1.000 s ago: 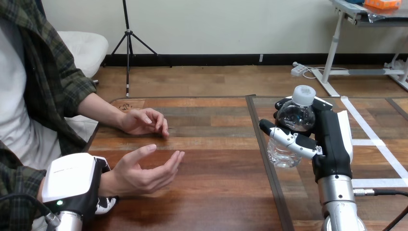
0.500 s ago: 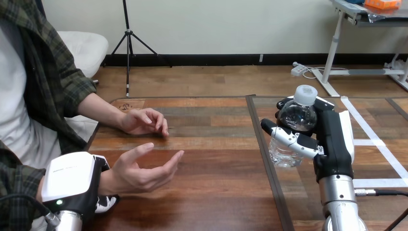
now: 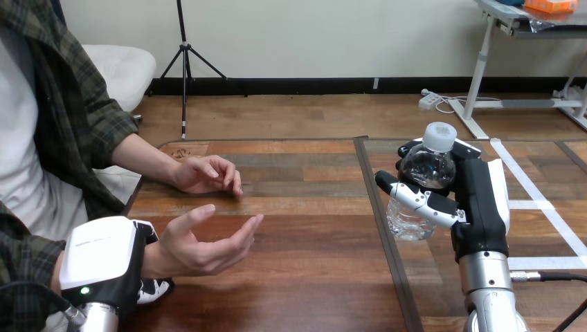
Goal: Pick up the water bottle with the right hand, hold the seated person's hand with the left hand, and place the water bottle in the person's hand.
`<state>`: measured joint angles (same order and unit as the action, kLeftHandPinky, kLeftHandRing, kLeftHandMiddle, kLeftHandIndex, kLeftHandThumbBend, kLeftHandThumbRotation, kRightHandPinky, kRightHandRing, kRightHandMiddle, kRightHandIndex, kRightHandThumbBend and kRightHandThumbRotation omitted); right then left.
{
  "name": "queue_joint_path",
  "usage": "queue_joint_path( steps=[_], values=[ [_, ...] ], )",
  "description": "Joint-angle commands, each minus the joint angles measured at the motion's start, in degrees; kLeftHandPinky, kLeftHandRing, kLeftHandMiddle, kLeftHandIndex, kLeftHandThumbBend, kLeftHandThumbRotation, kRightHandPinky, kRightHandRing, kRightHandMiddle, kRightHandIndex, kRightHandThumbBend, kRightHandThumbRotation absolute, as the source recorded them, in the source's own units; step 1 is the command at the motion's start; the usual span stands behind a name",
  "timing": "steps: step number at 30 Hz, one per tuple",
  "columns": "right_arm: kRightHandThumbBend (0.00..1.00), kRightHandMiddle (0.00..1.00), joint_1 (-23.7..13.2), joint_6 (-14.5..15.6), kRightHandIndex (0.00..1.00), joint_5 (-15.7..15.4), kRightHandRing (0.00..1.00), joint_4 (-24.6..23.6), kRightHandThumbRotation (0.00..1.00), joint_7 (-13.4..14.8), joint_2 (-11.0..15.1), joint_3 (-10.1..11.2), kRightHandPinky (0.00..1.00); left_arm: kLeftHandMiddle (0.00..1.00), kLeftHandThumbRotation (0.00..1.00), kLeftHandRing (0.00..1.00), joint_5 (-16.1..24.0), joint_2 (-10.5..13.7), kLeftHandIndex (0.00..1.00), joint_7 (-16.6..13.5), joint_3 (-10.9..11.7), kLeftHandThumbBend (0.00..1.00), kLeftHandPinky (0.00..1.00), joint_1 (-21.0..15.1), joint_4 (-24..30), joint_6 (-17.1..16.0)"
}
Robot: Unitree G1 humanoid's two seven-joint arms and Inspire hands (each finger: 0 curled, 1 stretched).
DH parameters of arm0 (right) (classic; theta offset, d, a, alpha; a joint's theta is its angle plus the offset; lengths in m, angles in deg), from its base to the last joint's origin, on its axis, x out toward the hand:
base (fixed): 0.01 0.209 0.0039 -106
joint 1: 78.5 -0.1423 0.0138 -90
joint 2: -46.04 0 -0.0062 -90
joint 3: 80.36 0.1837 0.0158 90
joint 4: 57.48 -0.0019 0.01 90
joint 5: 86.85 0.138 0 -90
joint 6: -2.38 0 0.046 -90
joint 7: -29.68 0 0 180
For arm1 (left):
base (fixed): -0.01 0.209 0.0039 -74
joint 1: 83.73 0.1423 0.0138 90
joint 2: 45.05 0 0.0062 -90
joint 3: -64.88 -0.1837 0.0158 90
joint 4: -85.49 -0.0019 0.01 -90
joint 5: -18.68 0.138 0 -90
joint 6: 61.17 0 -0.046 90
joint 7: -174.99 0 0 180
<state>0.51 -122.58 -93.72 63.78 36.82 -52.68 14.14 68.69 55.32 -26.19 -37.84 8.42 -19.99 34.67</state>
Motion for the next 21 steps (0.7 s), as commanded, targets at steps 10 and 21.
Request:
queue_joint_path(
  steps=[10,21],
  values=[
    [0.69,0.48,-5.1,-1.4,0.48,0.4,0.42,-2.7,0.00,-0.1,1.3,0.6,0.36,0.39,0.00,0.34,-0.9,-0.6,0.40,-2.5,-1.0,0.78,0.31,-2.1,-2.1,-2.3],
    [0.69,0.48,-5.1,-1.7,0.48,0.3,0.41,-2.8,0.00,-0.2,1.2,0.5,0.35,0.37,0.00,0.32,-1.2,-0.8,0.38,-4.8,-1.1,0.80,0.28,-1.8,-1.2,-4.7]
  ],
)
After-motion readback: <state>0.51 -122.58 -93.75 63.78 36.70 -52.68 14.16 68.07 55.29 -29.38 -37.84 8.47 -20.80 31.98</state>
